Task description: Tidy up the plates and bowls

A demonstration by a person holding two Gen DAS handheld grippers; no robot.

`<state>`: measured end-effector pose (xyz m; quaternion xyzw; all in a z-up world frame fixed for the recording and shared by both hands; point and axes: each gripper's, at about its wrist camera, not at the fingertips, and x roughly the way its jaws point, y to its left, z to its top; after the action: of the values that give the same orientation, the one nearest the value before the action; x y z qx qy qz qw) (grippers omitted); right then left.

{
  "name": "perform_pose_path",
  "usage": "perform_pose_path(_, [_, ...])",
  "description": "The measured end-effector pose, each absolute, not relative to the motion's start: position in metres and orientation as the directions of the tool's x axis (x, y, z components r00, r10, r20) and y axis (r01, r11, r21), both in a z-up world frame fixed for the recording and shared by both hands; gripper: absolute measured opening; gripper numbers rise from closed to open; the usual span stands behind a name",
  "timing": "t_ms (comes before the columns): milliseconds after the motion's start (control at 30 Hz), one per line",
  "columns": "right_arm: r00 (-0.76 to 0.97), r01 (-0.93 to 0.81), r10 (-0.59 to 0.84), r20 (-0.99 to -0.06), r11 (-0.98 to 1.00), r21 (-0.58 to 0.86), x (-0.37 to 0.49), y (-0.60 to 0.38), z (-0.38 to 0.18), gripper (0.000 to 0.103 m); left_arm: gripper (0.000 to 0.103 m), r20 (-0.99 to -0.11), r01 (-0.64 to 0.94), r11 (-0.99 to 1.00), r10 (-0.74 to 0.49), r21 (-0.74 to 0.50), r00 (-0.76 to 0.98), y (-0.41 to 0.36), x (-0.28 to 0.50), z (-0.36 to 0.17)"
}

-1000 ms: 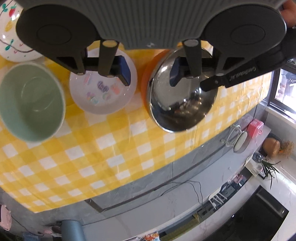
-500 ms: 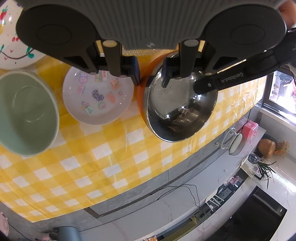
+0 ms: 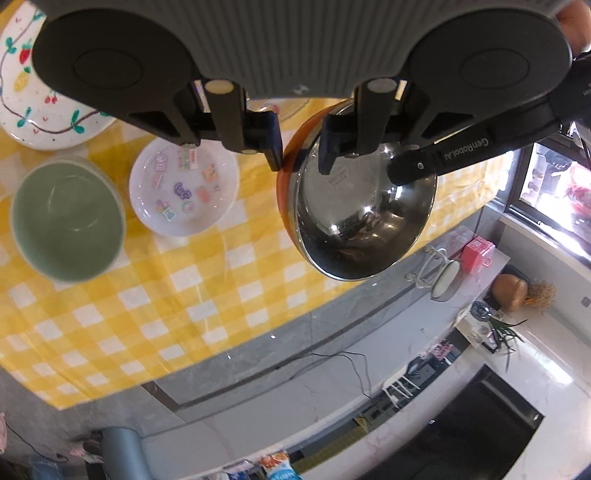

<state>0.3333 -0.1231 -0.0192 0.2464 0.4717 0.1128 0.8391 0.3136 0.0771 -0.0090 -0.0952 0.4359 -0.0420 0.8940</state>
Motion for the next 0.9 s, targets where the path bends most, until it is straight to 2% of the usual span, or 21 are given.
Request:
perform_pose_path(433, [0.582,-0.079,0.452,-0.676,0.859,0.506,0.276,-0.114,0.062,0.016,0.009,-0.682,-0.029,0.970,-0.147,-0.240,0.716,0.092,0.243,0.062])
perform_pose_path(700, [0.555,-0.091,0.466,-0.689,0.857,0.507,0.218,-0.113,0.069,0.014,0.010,-0.649,-0.027,0.970,-0.142,-0.243,0.747,0.095,0.189,0.069])
perform_pose_path(900, [0.531,-0.068,0.473,-0.703,0.851,0.521,0.177,-0.113,0.060,0.014,0.010,-0.670,-0.042,0.964,-0.150,-0.261,0.727,0.101,0.155,0.057])
